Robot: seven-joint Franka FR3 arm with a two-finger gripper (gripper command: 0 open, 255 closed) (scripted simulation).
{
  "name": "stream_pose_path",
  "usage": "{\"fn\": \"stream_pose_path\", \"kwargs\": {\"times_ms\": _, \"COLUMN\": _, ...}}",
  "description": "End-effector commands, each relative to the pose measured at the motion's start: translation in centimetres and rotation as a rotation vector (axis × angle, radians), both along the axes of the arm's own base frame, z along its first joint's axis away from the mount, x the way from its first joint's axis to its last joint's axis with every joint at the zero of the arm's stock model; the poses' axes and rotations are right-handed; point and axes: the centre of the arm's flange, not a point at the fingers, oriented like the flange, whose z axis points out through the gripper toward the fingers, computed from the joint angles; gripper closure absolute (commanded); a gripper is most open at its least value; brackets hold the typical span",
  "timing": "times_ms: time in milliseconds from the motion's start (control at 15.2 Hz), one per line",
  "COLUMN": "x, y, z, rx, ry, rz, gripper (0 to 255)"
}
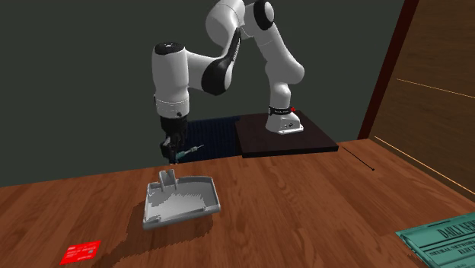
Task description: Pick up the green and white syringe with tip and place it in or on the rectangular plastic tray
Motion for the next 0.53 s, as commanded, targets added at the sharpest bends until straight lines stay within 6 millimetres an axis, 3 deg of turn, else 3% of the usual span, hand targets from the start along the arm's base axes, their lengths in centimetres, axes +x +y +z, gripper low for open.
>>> {"fn": "stream_pose_path", "kwargs": {"times_ms": 0, "x": 1.0, "y": 2.4, "z": 0.4, "rx": -0.001, "ry": 0.000, "rz": -0.001, "gripper": 255}}
{"fn": "stream_pose_path", "kwargs": {"times_ms": 264, "x": 3.4, "y": 7.4, "z": 0.7, "rx": -0.001, "ry": 0.000, "rz": -0.001, "gripper": 255}}
{"fn": "stream_pose_path", "kwargs": {"times_ms": 462, "x": 3.4, "y": 7.4, "z": -0.9, "rx": -0.001, "ry": 0.000, "rz": -0.001, "gripper": 255}}
